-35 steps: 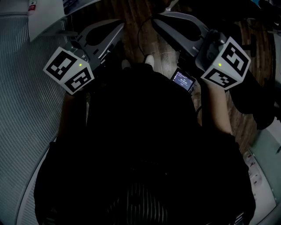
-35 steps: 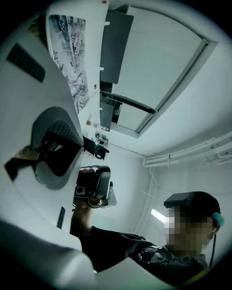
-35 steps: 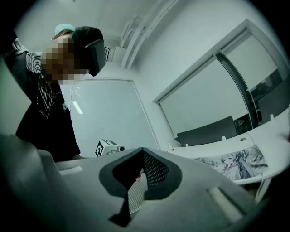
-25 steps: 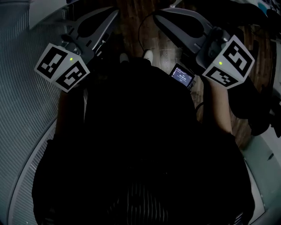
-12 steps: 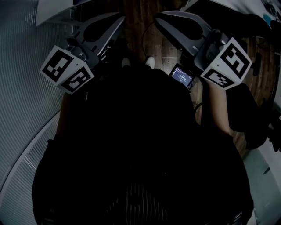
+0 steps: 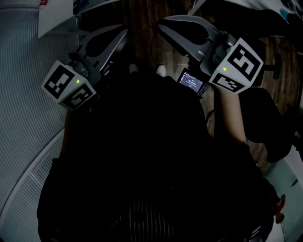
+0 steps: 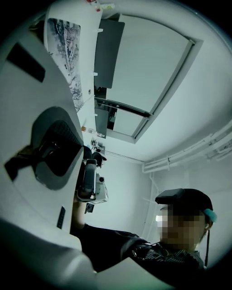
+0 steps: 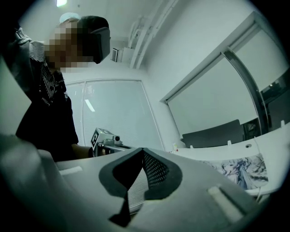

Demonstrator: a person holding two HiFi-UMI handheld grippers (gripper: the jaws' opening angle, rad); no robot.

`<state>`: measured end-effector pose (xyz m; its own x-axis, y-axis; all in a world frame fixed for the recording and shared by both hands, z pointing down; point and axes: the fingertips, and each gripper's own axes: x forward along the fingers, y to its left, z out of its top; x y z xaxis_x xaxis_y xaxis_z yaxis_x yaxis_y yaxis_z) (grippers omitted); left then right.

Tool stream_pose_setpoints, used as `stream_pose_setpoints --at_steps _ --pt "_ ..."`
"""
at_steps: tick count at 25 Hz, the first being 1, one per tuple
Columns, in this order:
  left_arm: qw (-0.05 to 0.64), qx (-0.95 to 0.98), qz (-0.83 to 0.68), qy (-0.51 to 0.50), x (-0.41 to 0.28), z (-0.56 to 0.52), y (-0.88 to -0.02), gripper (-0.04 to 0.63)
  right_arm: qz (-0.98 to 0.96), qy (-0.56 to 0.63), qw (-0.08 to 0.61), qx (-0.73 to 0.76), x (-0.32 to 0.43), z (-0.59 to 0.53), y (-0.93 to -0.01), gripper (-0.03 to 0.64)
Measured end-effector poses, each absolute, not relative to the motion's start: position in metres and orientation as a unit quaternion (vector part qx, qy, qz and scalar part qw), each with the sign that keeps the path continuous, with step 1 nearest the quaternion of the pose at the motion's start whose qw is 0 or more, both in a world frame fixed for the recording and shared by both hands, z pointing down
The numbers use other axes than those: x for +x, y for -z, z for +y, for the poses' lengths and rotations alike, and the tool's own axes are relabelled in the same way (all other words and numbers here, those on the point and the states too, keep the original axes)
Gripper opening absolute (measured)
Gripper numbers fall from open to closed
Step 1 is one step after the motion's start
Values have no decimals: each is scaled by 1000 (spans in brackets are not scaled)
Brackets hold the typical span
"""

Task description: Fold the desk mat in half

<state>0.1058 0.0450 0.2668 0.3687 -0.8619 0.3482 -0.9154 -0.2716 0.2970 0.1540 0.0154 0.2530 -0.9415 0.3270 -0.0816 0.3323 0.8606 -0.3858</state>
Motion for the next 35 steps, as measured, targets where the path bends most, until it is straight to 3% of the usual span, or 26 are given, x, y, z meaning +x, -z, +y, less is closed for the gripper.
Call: stream_pose_setpoints --at_steps 10,19,35 --pt "242 843 -477 -57 154 -16 -282 8 969 228 -7 91 200 -19 -279 3" --pt "227 896 -379 -43 149 -72 -280 8 973 229 -10 -41 203 -65 -273 3" --pt "231 917 -319 -61 28 -131 -304 8 955 248 -34 -159 93 -127 -270 3"
